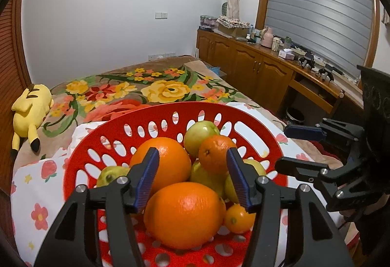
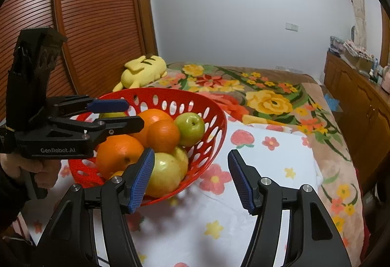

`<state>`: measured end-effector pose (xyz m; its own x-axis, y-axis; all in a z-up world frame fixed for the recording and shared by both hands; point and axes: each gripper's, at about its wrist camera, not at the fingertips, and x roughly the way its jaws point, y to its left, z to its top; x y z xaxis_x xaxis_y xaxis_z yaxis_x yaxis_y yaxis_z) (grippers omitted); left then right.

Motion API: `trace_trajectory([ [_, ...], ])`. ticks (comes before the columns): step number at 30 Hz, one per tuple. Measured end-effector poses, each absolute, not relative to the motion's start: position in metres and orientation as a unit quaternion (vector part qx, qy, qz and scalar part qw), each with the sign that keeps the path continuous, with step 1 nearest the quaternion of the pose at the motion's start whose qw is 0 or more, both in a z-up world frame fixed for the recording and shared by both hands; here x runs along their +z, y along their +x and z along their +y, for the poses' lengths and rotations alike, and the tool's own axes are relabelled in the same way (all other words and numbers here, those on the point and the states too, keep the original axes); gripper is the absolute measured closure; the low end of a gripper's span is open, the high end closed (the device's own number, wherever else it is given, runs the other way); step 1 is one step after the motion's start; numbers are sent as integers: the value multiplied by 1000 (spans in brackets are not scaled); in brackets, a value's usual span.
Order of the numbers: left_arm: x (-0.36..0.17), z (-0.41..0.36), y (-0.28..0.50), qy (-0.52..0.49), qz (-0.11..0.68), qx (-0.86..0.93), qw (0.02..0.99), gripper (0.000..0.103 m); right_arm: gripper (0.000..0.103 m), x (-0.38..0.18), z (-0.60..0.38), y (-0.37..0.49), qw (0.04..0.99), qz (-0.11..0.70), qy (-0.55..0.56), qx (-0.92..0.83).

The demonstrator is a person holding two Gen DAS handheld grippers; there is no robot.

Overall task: Organize fruits
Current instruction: 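Withdraw both open tools up and out of the red basket, then grasp the small orange with the left tool while the right tool grasps the loose mandarin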

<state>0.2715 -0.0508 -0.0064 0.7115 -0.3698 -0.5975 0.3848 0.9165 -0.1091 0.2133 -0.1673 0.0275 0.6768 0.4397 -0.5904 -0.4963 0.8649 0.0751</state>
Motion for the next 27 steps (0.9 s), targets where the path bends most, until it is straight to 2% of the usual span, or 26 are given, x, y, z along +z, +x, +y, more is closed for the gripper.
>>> trace_trajectory([
  [17, 5, -20, 198, 8, 294, -199, 935, 34, 30, 31, -151, 149, 923, 303, -34, 237],
  [27, -20, -5, 168, 0, 321, -180, 930, 32, 27, 21, -143, 118, 923, 303, -25, 236],
])
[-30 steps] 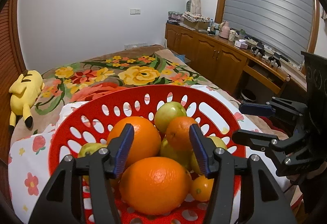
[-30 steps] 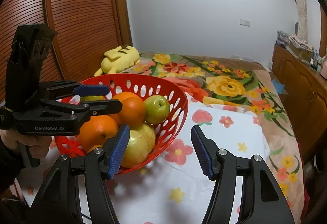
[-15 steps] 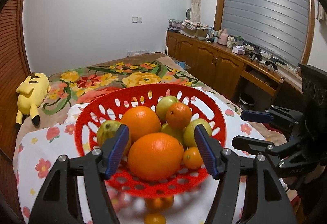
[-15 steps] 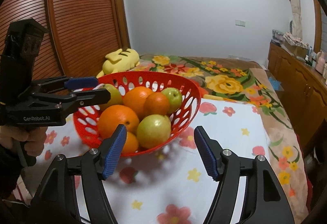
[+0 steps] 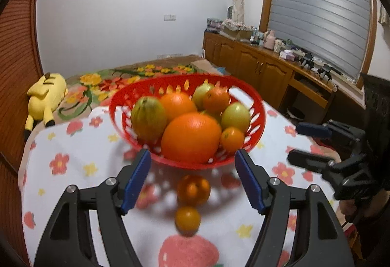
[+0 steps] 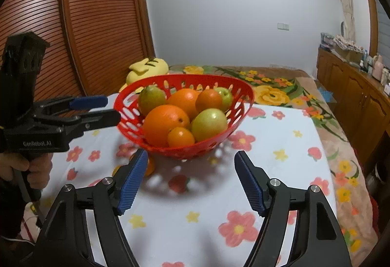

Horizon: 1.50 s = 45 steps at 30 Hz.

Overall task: Organize fruits
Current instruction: 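Grasp the small orange with the left tool while the right tool grasps the loose mandarin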

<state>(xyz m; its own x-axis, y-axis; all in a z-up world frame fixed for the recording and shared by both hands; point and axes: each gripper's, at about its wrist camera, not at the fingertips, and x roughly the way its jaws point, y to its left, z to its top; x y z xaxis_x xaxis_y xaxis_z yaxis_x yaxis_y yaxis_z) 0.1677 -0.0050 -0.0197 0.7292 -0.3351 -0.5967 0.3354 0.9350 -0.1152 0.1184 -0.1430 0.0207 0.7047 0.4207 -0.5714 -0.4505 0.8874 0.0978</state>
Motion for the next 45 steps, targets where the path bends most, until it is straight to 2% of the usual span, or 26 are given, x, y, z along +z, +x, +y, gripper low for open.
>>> trace_trajectory([
  [17, -79, -5, 166, -3, 391, -180, 902, 33, 26, -2, -136, 111, 913, 320, -10, 253],
  [30, -101, -7, 170, -4, 429, -193, 883, 54, 26, -12, -129, 110, 905, 334, -13, 262],
  [32, -102, -8, 171, -4, 430, -195, 881, 68, 26, -12, -127, 111, 904, 336, -14, 264],
  [34, -103, -8, 170, -4, 429, -195, 882, 73, 26, -14, -125, 112, 902, 338, -15, 267],
  [45, -86, 14, 157, -22, 402, -180, 897, 74, 26, -23, -107, 123, 894, 350, -23, 280],
])
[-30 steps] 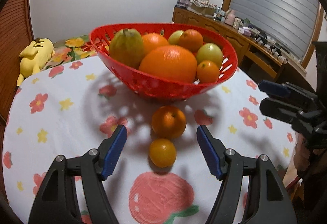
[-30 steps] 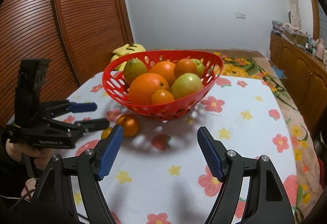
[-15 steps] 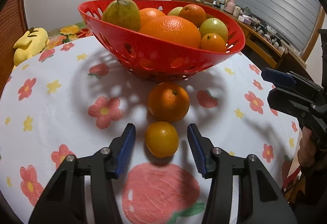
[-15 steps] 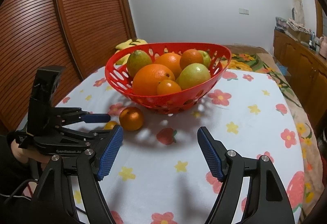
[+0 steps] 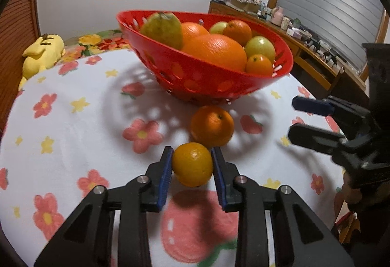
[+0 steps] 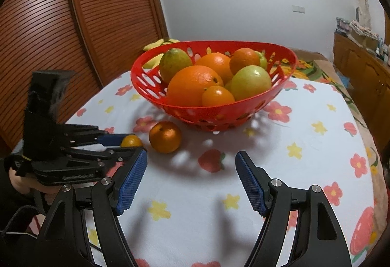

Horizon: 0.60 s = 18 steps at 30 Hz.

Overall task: Organize fruits
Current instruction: 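Grasp the small orange with the left tool while the right tool grasps the loose mandarin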

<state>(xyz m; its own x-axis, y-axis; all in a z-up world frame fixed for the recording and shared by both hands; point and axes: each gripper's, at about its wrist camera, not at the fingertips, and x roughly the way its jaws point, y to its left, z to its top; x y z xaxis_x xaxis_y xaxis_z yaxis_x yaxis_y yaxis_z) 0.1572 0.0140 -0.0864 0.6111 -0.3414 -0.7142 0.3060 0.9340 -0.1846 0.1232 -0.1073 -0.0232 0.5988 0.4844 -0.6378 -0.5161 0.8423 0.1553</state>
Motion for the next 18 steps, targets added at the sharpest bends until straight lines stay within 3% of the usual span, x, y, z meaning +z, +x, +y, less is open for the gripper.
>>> trace_trajectory([
  [18, -62, 47, 148, -41, 364, -159, 917, 74, 28, -43, -53, 161, 873, 377, -52, 305],
])
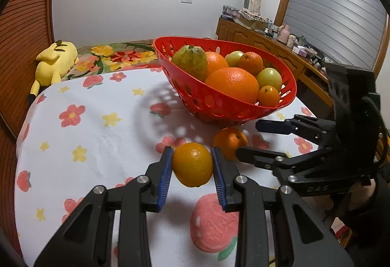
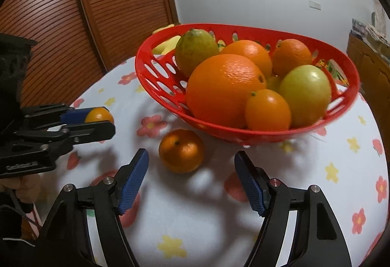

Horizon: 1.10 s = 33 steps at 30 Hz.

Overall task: Organize fruits
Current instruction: 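Grasp the small orange with the left tool while the right tool grasps the loose mandarin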

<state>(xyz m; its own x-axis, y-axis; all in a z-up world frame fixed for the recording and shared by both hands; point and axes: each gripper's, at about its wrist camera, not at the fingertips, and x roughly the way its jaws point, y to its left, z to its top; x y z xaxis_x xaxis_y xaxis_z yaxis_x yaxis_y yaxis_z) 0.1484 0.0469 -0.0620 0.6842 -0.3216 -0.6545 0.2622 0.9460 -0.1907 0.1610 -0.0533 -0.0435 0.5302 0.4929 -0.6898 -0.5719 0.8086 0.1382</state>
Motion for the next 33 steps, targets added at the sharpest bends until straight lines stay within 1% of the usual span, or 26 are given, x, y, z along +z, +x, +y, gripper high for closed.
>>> trace_trajectory([
  [2, -61, 48, 148, -41, 362, -159, 918, 74, 31, -45, -50, 163, 872, 379, -56, 305],
  [12, -55, 52, 145, -43, 353, -156, 922, 73, 38, -54, -40, 173, 867, 392, -66, 300],
  [14, -55, 53, 145, -44, 353, -155, 922, 73, 42, -56, -37, 174, 866, 394, -68, 301],
  [17, -55, 54, 145, -45, 353, -153, 922, 73, 45, -57, -36, 175, 865, 396, -72, 300],
  [24, -56, 54, 145, -45, 353, -153, 922, 73, 48, -61, -27, 177, 863, 399, -80, 298],
  [28, -56, 56, 144, -46, 353, -152, 922, 73, 56, -60, -24, 174, 861, 399, -86, 305],
  [33, -55, 57, 144, -46, 351, -151, 923, 73, 57, -60, -24, 170, 860, 397, -88, 308],
])
